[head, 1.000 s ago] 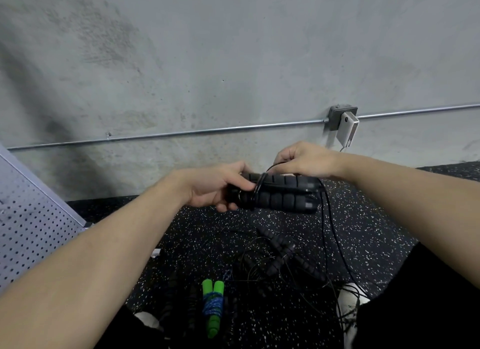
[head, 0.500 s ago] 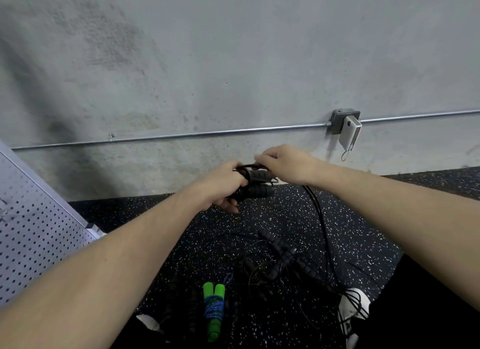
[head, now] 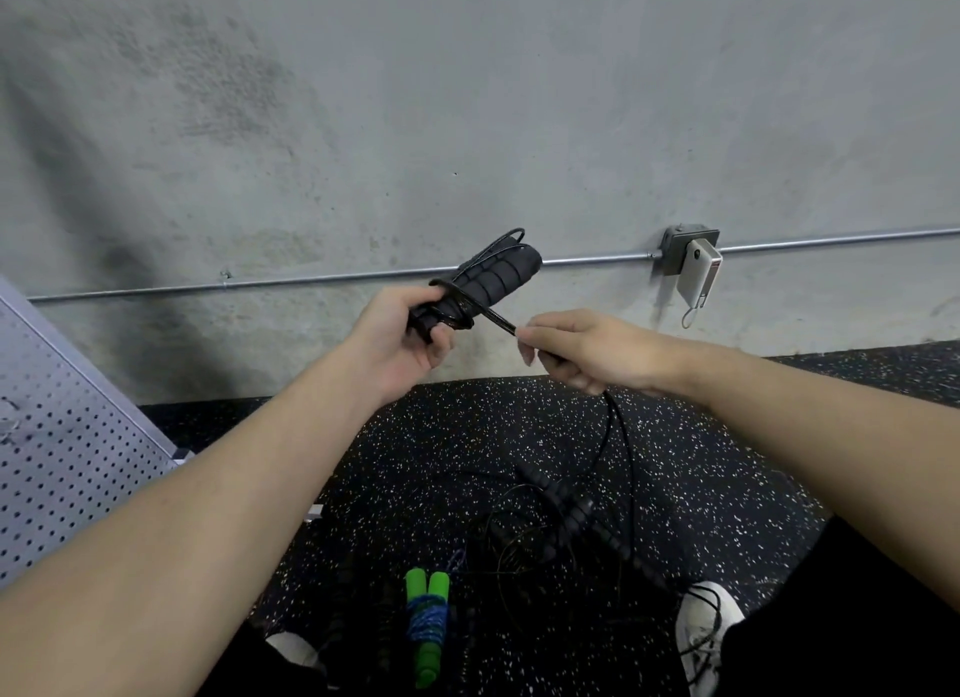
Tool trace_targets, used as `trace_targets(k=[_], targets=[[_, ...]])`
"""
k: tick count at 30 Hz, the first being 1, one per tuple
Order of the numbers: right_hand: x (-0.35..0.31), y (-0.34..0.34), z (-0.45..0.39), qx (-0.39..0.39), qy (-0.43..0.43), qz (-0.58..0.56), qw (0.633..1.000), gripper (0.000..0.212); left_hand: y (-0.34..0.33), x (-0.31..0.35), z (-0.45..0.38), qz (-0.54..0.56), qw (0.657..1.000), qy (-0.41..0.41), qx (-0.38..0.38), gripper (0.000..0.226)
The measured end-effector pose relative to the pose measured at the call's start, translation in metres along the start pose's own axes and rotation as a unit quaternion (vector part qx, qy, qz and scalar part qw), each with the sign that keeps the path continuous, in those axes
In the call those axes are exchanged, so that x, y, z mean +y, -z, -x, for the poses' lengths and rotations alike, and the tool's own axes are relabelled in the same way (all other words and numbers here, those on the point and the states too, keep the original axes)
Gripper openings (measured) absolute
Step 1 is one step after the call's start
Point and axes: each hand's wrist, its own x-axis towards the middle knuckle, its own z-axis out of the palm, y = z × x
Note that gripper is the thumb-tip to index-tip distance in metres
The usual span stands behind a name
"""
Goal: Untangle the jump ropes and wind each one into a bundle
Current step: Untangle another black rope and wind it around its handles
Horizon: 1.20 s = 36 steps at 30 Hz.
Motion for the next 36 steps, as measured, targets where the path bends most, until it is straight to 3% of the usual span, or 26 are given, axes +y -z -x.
trace_targets(k=[3, 9, 14, 17, 21, 24, 30, 33, 36], targets=[[0.006, 0.003, 0.0, 0.014, 0.003, 0.023, 1.0, 0.04, -0.003, -0.002, 0.004, 0.037, 0.999, 0.007, -0.019, 0.007], [0.022, 0.006, 0.002, -0.012, 0.0, 0.027, 1.0, 0.026, 0.006, 0.006, 0.009, 0.104, 0.992, 0.022, -0.062, 0.011], [0.025, 0.015, 0.001, 0.04, -0.049, 0.051, 0.997, 0.042, 0.011, 0.004, 0.019, 0.0, 0.991, 0.054, -0.12, 0.025], [0.023, 0.022, 0.001, 0.055, -0.069, 0.056, 0.995, 0.036, 0.01, 0.0, 0.024, -0.111, 0.98, 0.065, -0.155, 0.027], [0.019, 0.029, -0.002, 0.077, -0.082, 0.075, 0.991, 0.018, 0.01, -0.003, 0.025, -0.314, 0.928, 0.067, -0.189, 0.032], [0.015, 0.024, -0.005, 0.062, -0.078, 0.113, 0.989, 0.028, 0.003, -0.01, 0.024, -0.467, 0.866, 0.037, -0.175, 0.014], [0.001, 0.019, -0.009, 0.077, -0.06, 0.152, 0.984, 0.037, -0.004, -0.023, 0.02, -0.582, 0.8, -0.032, -0.141, 0.014], [-0.003, 0.015, -0.009, 0.087, -0.085, 0.125, 0.985, 0.051, -0.006, -0.027, 0.017, -0.568, 0.816, -0.048, -0.098, 0.014], [-0.004, 0.011, -0.007, 0.041, -0.131, 0.018, 0.99, 0.045, -0.007, -0.03, 0.012, -0.504, 0.857, -0.1, -0.029, 0.031]])
